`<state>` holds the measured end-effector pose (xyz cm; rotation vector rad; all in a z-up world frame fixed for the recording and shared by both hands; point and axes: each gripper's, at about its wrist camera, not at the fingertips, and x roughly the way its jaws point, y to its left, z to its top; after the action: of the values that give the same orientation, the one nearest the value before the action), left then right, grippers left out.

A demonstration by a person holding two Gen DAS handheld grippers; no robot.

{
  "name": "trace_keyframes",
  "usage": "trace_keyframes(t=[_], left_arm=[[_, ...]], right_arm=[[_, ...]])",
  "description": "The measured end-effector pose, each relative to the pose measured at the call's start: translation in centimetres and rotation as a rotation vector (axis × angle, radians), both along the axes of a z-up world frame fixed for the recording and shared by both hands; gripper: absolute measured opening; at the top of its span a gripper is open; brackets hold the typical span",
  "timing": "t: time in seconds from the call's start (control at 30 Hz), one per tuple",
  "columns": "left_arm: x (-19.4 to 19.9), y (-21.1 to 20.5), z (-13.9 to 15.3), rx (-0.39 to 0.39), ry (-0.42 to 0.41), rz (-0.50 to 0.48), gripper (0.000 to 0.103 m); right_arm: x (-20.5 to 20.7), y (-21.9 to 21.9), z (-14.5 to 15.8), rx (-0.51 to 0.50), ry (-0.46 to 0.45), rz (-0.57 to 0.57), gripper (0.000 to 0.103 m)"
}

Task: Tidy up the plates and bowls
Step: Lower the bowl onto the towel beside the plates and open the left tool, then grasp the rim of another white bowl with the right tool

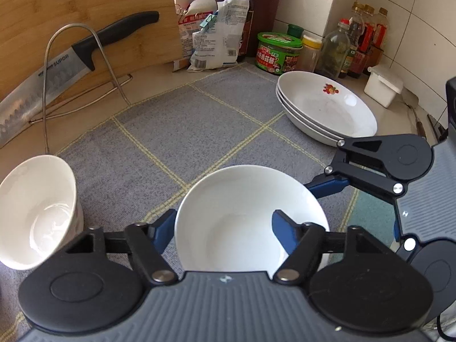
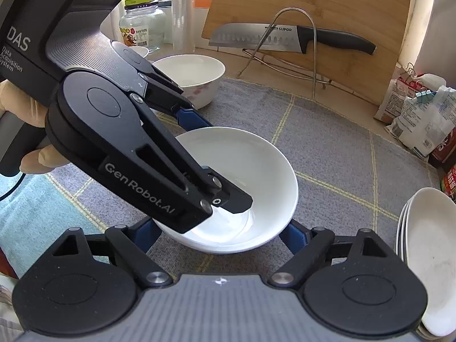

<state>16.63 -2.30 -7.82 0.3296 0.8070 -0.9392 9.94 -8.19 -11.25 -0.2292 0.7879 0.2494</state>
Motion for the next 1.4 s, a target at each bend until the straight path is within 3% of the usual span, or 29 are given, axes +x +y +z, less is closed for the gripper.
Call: trace_keyframes(t=[0.1, 0.3, 0.67, 1.03, 1.4], left_arm=[[-0.4, 0.1, 0.5, -0.001, -0.042, -0.001, 0.086], [-0.9, 1.6, 1.5, -0.058, -0.071, 0.041, 0.095], [-2.5, 6.8, 3.7, -0.134, -0.174, 0.266, 0.100], [-2.0, 11.3, 2.3, -0.081, -0.217, 0.502, 0.101], [-0.4, 11.8, 0.9, -0.039, -0.239, 0.532, 0.101]], right_arm=[[-0.4, -0.2, 0.4, 0.016, -0.028, 0.000, 0.103], [-0.9, -0.5, 1.1, 0.024, -0.031, 0.003, 0.103], [-2.1, -1.0, 2.9, 0.060, -0.049, 0.009, 0.103], [1.1, -2.1, 4.9, 0.162, -0.048, -0.007, 0.103], [7.2, -0.6, 6.2, 0.161, -0.019, 0.042, 0.103]])
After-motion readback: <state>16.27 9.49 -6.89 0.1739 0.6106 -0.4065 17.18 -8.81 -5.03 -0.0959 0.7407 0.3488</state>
